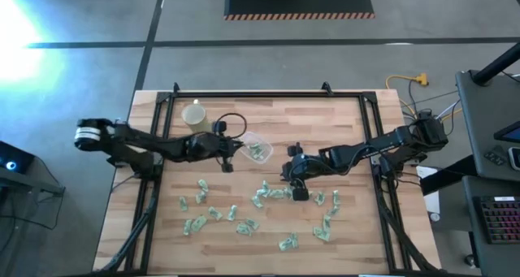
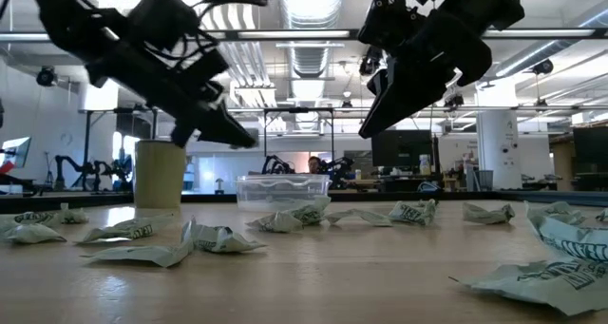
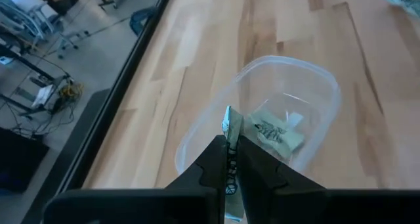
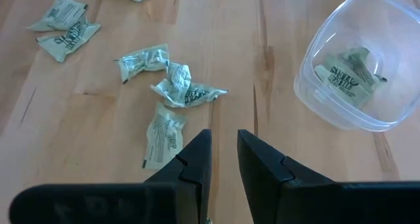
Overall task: Pick and place Stevia / Truvia into bins
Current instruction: Put the stevia packet into the transparent container
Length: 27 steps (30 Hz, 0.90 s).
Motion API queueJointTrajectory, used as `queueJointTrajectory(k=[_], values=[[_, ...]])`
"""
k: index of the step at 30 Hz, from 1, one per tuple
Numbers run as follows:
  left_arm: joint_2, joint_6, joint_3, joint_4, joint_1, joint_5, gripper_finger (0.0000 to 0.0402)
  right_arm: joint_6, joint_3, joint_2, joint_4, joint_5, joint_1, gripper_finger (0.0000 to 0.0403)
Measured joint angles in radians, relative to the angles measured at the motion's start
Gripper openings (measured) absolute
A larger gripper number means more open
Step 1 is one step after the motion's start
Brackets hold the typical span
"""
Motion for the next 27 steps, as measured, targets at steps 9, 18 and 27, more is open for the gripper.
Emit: queueJointTrajectory(k=[9,18,27], values=[[0.24,0.034,0.195,-0.01,0.035,-0.017,0.0013,0.001,0.0,0.0,-0.022,0.0,0.001,0.0063],[0.258,0.028,0.258,-0.167,0.041,-0.027,0.0016,0.004,-0.002,0.0,-0.033,0.0,0.001,0.0063],[0.256,0.027,0.252,-0.167,0.041,-0.027,0.0104,0.007,-0.002,0.0,-0.049,-0.001,0.006,0.0062]])
